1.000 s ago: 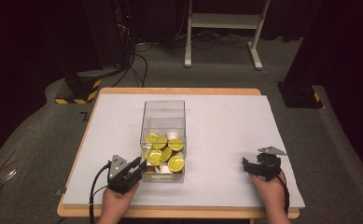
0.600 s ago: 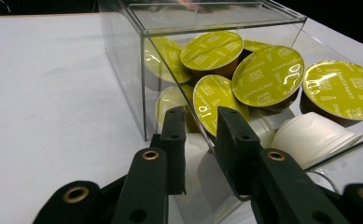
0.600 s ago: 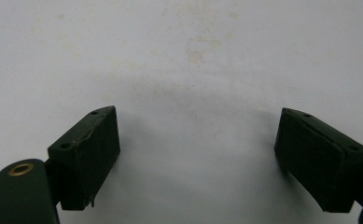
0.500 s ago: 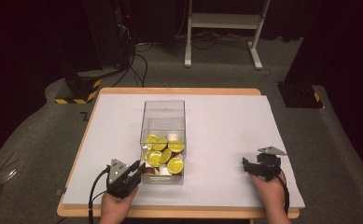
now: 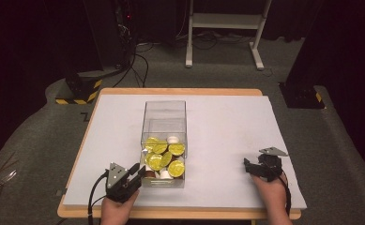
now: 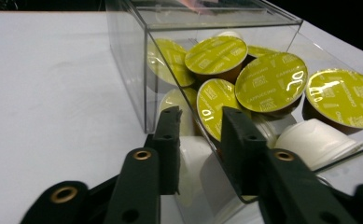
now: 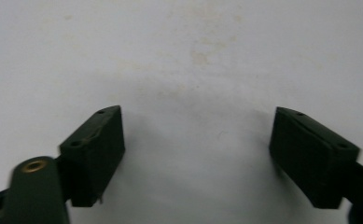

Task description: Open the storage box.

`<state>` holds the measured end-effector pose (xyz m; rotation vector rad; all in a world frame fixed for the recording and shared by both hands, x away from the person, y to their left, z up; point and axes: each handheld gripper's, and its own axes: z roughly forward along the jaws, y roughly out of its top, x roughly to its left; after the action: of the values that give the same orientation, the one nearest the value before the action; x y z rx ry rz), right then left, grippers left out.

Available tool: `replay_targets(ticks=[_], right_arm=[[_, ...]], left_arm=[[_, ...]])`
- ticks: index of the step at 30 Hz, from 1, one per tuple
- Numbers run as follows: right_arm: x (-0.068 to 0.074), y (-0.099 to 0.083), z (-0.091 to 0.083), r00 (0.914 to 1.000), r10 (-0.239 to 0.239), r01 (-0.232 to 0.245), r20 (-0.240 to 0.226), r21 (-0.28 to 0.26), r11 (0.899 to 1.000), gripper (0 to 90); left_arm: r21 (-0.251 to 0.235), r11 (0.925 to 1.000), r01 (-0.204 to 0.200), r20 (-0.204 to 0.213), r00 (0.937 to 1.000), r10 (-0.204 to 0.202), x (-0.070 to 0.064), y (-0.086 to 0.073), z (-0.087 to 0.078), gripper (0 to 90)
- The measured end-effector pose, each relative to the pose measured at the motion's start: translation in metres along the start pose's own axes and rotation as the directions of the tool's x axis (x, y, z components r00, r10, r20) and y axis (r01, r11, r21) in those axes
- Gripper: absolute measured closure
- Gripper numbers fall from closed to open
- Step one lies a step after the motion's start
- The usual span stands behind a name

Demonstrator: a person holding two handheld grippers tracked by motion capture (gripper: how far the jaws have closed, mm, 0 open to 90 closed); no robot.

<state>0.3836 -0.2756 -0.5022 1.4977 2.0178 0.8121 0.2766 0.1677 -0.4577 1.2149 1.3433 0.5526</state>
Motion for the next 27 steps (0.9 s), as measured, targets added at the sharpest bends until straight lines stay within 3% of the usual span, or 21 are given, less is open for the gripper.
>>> replay_targets(ticks=[2, 5, 10, 15, 21, 27], right_arm=[[0.001, -0.001, -0.002, 0.9997, -0.016, 0.015, -0.018, -0.01, 1.0, 26.5], [0.005, -0.001, -0.006, 0.9984, -0.036, 0.035, -0.044, -0.023, 0.999, 32.4], [0.016, 0.002, -0.018, 0.9947, -0.054, 0.045, -0.088, -0.097, 0.994, 37.7], [0.031, 0.006, -0.026, 0.9892, -0.08, 0.063, -0.123, -0.134, 0.989, 38.9], [0.049, 0.011, -0.032, 0.9797, -0.117, 0.09, -0.163, -0.164, 0.982, 39.2], [0.073, 0.022, -0.043, 0.9612, -0.164, 0.119, -0.222, -0.204, 0.972, 39.0]], left_arm=[[-0.013, 0.9998, 0.013, 0.02, 0.9997, -0.013, -0.001, 0.001, -0.001, 60.2], [-0.029, 0.9996, -0.009, 0.042, 0.9991, 0.01, -0.002, 0.003, -0.004, 56.2], [-0.039, 0.9989, -0.025, 0.073, 0.9969, 0.028, -0.002, 0.008, -0.004, 52.7], [-0.05, 0.9985, -0.02, 0.083, 0.9962, 0.024, 0.003, 0.014, -0.001, 50.8], [-0.058, 0.9978, -0.031, 0.095, 0.9948, 0.037, 0.012, 0.02, -0.001, 47.0], [-0.055, 0.9979, -0.034, 0.092, 0.995, 0.039, 0.029, 0.025, 0.003, 45.3]])
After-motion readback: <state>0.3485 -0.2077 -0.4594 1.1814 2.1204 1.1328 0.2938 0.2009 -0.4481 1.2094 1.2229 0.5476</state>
